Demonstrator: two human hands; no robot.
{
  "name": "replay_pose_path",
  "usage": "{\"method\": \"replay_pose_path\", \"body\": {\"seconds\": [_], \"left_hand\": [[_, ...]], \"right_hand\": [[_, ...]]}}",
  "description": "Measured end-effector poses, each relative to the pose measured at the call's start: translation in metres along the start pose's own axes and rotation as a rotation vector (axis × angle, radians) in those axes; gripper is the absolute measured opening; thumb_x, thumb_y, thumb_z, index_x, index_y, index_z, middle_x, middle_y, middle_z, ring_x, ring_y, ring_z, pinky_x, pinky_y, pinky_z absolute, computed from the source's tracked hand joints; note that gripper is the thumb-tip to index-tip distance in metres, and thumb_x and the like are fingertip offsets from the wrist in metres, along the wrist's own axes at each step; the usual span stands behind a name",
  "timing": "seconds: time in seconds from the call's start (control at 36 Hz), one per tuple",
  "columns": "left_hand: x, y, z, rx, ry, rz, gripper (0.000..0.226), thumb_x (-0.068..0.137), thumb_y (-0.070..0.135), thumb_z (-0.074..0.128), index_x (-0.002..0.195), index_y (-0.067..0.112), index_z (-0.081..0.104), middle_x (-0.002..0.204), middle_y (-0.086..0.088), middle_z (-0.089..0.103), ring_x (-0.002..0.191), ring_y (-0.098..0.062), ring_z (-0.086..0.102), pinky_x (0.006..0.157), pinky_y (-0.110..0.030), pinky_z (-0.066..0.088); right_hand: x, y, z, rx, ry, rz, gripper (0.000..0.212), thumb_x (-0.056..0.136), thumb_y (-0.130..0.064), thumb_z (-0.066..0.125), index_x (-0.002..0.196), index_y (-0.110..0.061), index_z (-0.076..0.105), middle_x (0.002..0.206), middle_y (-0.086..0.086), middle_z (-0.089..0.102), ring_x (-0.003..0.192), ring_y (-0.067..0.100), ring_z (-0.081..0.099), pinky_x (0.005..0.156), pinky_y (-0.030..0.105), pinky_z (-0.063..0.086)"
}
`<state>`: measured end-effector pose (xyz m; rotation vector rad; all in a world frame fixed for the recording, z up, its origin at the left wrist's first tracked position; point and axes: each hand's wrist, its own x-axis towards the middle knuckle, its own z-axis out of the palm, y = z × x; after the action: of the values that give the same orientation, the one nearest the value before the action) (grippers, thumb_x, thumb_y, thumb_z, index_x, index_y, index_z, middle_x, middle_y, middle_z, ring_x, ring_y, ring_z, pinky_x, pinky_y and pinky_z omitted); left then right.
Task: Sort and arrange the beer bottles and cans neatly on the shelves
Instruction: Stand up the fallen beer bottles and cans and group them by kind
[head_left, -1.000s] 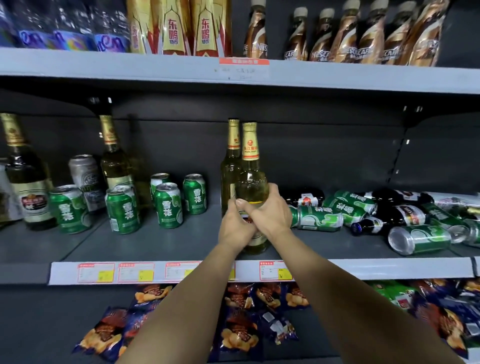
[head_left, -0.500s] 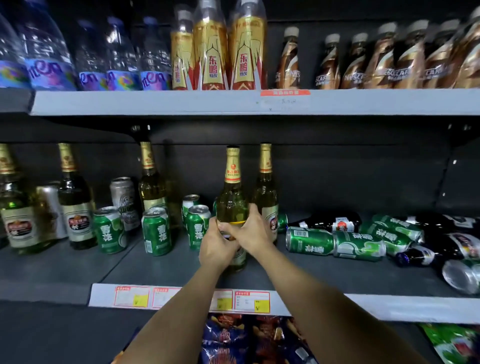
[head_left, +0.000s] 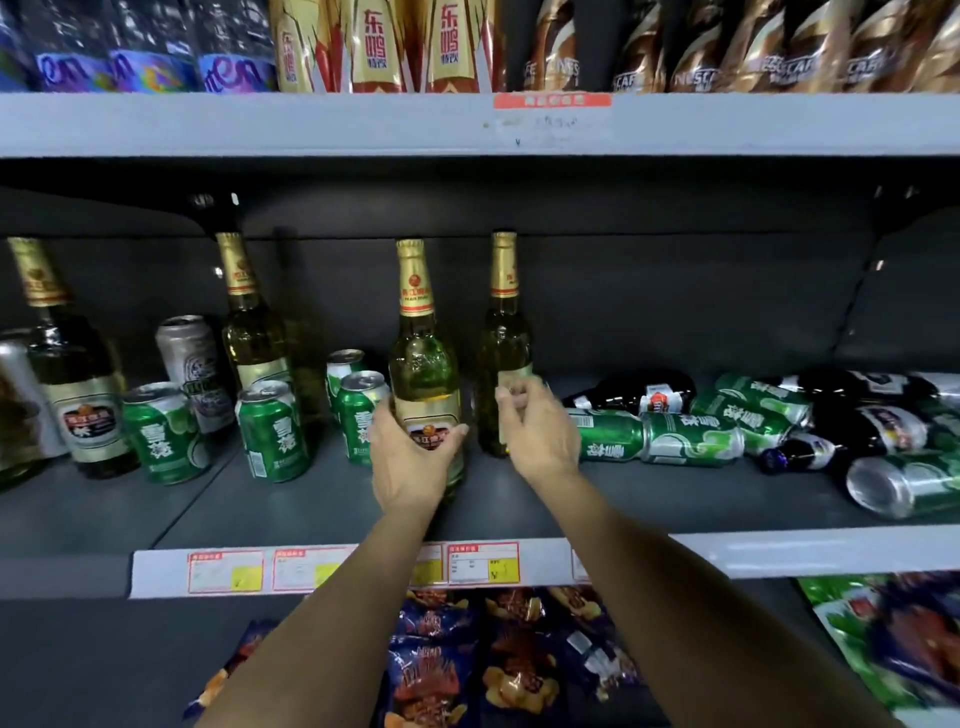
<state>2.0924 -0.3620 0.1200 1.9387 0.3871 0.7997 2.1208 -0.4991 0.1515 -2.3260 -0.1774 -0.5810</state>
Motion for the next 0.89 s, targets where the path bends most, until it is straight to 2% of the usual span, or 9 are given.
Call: {"method": "replay_pose_path", "body": {"seconds": [0.06, 0.11, 0.22, 0.31, 0.39, 0.5, 0.61, 0.72, 0.89], "left_hand": [[-0.011, 0.007, 0.003, 0.095, 0.188, -0.035, 0.089, 0.071, 0.053, 0.078, 0.140, 0.011, 0.039, 0.133, -0.015, 0.046, 0.125, -0.034, 0.043, 0.102, -0.048, 0.036], [-0.021, 0.016, 0.007, 0.102, 0.355, -0.030, 0.084, 0.071, 0.063, 0.064, 0.130, 0.007, 0.047, 0.122, -0.017, 0.050, 0.117, -0.036, 0.046, 0.100, -0.048, 0.033], [-0.035, 0.035, 0.022, 0.043, 0.472, 0.102, 0.065, 0.076, 0.058, 0.050, 0.112, 0.004, 0.052, 0.107, -0.017, 0.053, 0.105, -0.034, 0.049, 0.089, -0.045, 0.034], [-0.052, 0.050, 0.043, 0.115, 0.377, 0.293, 0.046, 0.082, 0.044, 0.053, 0.106, 0.005, 0.054, 0.099, -0.013, 0.055, 0.096, -0.032, 0.051, 0.082, -0.044, 0.039], [-0.072, 0.064, 0.075, 0.245, 0.167, 0.413, 0.032, 0.083, 0.028, 0.063, 0.107, 0.009, 0.055, 0.100, -0.010, 0.055, 0.096, -0.032, 0.053, 0.079, -0.044, 0.043], [-0.095, 0.077, 0.117, 0.416, -0.089, 0.411, 0.042, 0.085, 0.030, 0.064, 0.122, 0.016, 0.050, 0.117, -0.007, 0.052, 0.110, -0.028, 0.049, 0.088, -0.039, 0.039], [-0.104, 0.082, 0.141, 0.568, -0.164, 0.350, 0.061, 0.088, 0.033, 0.063, 0.141, 0.019, 0.036, 0.133, -0.006, 0.044, 0.123, -0.026, 0.040, 0.100, -0.034, 0.035], [-0.102, 0.086, 0.149, 0.688, -0.221, 0.297, 0.069, 0.088, 0.033, 0.062, 0.146, 0.023, 0.027, 0.145, -0.006, 0.035, 0.134, -0.027, 0.032, 0.110, -0.036, 0.027], [-0.084, 0.096, 0.161, 0.821, -0.353, 0.240, 0.080, 0.087, 0.036, 0.064, 0.152, 0.027, 0.017, 0.161, -0.002, 0.015, 0.147, -0.026, 0.010, 0.120, -0.043, 0.011]], "right_hand": [[0.005, 0.022, -0.016, -0.111, 0.027, 0.013, 0.034, 0.099, -0.042, 0.043, 0.119, -0.016, 0.053, 0.116, 0.005, 0.062, 0.110, 0.026, 0.055, 0.084, 0.037, 0.044], [0.012, 0.044, -0.034, -0.246, 0.010, 0.031, 0.036, 0.099, -0.041, 0.044, 0.124, -0.015, 0.051, 0.122, 0.007, 0.060, 0.114, 0.028, 0.052, 0.090, 0.039, 0.041], [0.023, 0.083, -0.068, -0.428, -0.023, 0.109, 0.041, 0.098, -0.043, 0.047, 0.127, -0.015, 0.048, 0.129, 0.009, 0.054, 0.123, 0.030, 0.044, 0.098, 0.042, 0.035], [0.027, 0.109, -0.088, -0.593, -0.129, 0.102, 0.051, 0.095, -0.045, 0.051, 0.135, -0.016, 0.040, 0.138, 0.009, 0.046, 0.130, 0.030, 0.037, 0.106, 0.045, 0.029], [0.032, 0.134, -0.101, -0.709, -0.270, 0.077, 0.069, 0.092, -0.045, 0.056, 0.147, -0.018, 0.025, 0.149, 0.009, 0.035, 0.139, 0.031, 0.026, 0.115, 0.053, 0.017], [0.037, 0.160, -0.109, -0.721, -0.342, 0.063, 0.082, 0.089, -0.030, 0.059, 0.152, -0.019, 0.010, 0.155, 0.009, 0.024, 0.144, 0.032, 0.018, 0.117, 0.056, 0.009], [0.041, 0.177, -0.118, -0.729, -0.394, 0.021, 0.087, 0.088, -0.024, 0.061, 0.154, -0.017, 0.005, 0.158, 0.007, 0.018, 0.145, 0.032, 0.016, 0.116, 0.050, 0.016], [0.041, 0.193, -0.124, -0.766, -0.359, -0.089, 0.084, 0.086, -0.021, 0.061, 0.153, -0.018, 0.011, 0.151, 0.007, 0.029, 0.138, 0.031, 0.026, 0.109, 0.043, 0.028], [0.044, 0.206, -0.126, -0.772, -0.293, -0.164, 0.077, 0.086, -0.035, 0.065, 0.149, -0.025, 0.022, 0.139, 0.010, 0.039, 0.127, 0.030, 0.035, 0.102, 0.040, 0.034]]}}
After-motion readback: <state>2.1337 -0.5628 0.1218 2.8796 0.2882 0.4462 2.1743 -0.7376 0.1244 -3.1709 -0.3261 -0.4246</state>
